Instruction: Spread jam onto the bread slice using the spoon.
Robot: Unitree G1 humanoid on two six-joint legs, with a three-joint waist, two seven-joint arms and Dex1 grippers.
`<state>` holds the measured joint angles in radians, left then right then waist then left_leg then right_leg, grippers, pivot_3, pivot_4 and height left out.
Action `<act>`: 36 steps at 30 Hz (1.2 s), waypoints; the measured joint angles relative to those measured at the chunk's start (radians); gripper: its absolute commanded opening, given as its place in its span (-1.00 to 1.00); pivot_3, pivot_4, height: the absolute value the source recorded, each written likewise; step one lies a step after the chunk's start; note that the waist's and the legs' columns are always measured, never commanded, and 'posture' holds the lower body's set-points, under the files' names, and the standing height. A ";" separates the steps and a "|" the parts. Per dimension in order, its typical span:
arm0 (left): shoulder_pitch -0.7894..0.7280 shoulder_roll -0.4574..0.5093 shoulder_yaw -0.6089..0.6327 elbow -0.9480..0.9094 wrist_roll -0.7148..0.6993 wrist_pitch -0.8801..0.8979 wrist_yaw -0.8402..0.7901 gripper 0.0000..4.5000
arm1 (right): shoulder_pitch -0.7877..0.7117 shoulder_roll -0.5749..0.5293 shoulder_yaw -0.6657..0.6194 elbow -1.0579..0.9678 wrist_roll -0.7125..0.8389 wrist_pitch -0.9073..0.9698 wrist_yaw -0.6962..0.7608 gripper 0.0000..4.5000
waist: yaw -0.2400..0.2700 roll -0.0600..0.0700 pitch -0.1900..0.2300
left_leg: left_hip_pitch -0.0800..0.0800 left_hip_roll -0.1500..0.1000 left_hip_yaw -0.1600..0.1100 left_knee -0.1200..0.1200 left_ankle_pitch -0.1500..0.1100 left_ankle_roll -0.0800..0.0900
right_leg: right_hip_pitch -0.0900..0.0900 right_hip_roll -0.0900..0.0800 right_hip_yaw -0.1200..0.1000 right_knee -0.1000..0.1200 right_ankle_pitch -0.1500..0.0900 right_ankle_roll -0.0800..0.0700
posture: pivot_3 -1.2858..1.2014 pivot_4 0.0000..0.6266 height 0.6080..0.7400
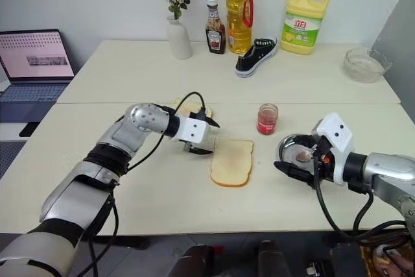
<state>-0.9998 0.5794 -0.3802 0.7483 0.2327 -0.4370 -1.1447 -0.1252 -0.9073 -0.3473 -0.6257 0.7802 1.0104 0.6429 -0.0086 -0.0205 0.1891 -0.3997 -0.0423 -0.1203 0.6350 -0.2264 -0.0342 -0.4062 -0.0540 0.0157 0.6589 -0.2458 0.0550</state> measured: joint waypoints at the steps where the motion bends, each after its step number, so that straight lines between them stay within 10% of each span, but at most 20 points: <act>1: -0.002 0.008 0.025 -0.019 -0.016 0.012 0.001 1.00 | 0.012 0.010 -0.024 0.011 -0.006 -0.002 -0.012 1.00 | 0.000 0.000 0.000 | 0.000 0.000 0.000 0.000 0.000 0.000 | 0.000 0.000 0.000 0.000 0.000 0.000 | 0.03 -0.52 1.00; 15: 0.349 -0.057 0.154 -0.792 -0.456 0.683 0.002 1.00 | 0.122 0.326 -0.320 0.210 0.062 -0.001 -0.258 1.00 | -0.013 0.002 -0.001 | 0.005 0.002 0.000 0.001 0.000 0.000 | 0.003 0.001 0.002 0.005 0.000 -0.001 | 0.03 -0.52 1.00; 36: 0.379 -0.070 0.130 -0.850 -0.441 0.740 0.089 1.00 | -0.155 0.484 -0.355 0.703 0.222 0.019 -0.452 1.00 | -0.022 0.004 -0.002 | 0.006 0.002 0.006 0.000 0.000 0.001 | 0.002 0.002 0.006 0.004 0.002 -0.004 | 0.03 -0.52 1.00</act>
<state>-0.6208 0.5097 -0.2503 -0.1015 -0.2082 0.3028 -1.0561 -0.2804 -0.4231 -0.7019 0.0768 1.0023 1.0293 0.1911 -0.0303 -0.0167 0.1874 -0.3941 -0.0406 -0.1139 0.6350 -0.2260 -0.0337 -0.4044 -0.0523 0.0216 0.6628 -0.2441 0.0513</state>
